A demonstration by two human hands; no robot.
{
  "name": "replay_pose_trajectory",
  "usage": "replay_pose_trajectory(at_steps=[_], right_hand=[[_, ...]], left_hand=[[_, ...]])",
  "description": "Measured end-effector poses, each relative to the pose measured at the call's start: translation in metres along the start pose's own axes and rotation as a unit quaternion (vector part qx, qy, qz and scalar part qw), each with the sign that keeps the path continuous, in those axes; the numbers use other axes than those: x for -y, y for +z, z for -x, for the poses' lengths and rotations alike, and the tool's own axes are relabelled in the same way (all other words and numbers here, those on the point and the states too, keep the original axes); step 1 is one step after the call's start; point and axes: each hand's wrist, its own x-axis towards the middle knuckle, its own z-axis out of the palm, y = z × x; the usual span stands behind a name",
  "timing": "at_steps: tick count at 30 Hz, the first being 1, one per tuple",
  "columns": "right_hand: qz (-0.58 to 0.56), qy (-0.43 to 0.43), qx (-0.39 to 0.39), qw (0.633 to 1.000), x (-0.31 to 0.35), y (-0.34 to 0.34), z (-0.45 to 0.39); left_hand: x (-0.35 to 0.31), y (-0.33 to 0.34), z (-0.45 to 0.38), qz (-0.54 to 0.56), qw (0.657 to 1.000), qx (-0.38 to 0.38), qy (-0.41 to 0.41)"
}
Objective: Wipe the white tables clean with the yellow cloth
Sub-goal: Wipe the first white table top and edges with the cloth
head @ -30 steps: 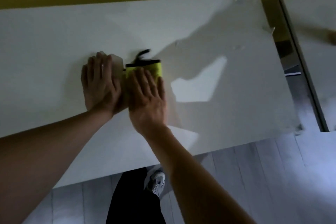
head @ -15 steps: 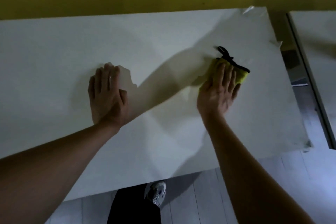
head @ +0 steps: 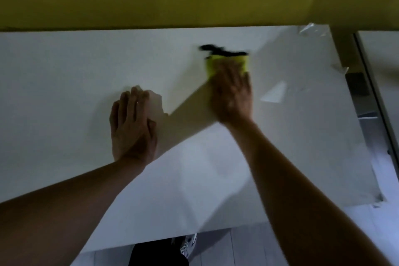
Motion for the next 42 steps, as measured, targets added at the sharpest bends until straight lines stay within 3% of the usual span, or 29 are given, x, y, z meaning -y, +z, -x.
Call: replay_pose_trajectory(at_steps=[3,6,8,13,18,20,23,27,30,34,37,39,42], right_hand=[[0.041,0.176,-0.022,0.983,-0.038,-0.010,-0.024],[0.039,0.233,-0.028,0.971,-0.027,0.000,-0.033],[0.034,0.188,-0.020,0.981,0.002,0.012,-0.033],[-0.003,-0.054,0.033,0.998,0.097,0.039,-0.020],[0.000,-0.142,0.069,0.987,0.066,0.031,-0.035],[0.010,-0.072,0.042,0.997,0.024,0.019,-0.058],[0.042,0.112,0.009,0.993,-0.037,0.000,-0.093],[0.056,0.218,-0.013,0.974,-0.036,0.003,-0.114],[0.078,0.144,0.038,0.986,0.024,0.024,-0.116],[0.052,-0.113,0.112,0.986,0.121,0.050,-0.089],[0.047,-0.206,0.142,0.967,0.127,0.053,-0.087],[0.062,-0.195,0.139,0.969,0.102,0.048,-0.098],[0.068,-0.039,0.089,0.993,0.037,0.032,-0.124]], left_hand=[[-0.002,-0.001,-0.001,0.003,1.000,0.001,-0.005],[-0.003,-0.002,-0.003,-0.001,1.000,0.006,-0.007],[-0.004,-0.002,-0.003,-0.001,1.000,0.006,-0.009],[-0.005,-0.003,-0.002,-0.010,1.000,0.005,-0.002],[-0.005,-0.001,-0.003,-0.002,1.000,-0.011,0.002],[-0.005,0.000,-0.004,0.009,1.000,-0.010,-0.003],[-0.004,0.002,-0.004,0.015,1.000,-0.011,-0.005],[-0.003,0.005,-0.006,0.015,1.000,-0.013,0.001],[-0.003,0.004,-0.008,0.004,1.000,-0.013,-0.003],[-0.002,0.004,-0.007,-0.004,1.000,-0.022,-0.004],[0.000,0.005,-0.008,-0.013,1.000,-0.017,0.002],[0.000,0.006,-0.008,-0.016,1.000,-0.014,0.005],[-0.001,0.006,-0.008,-0.013,1.000,-0.017,0.003]])
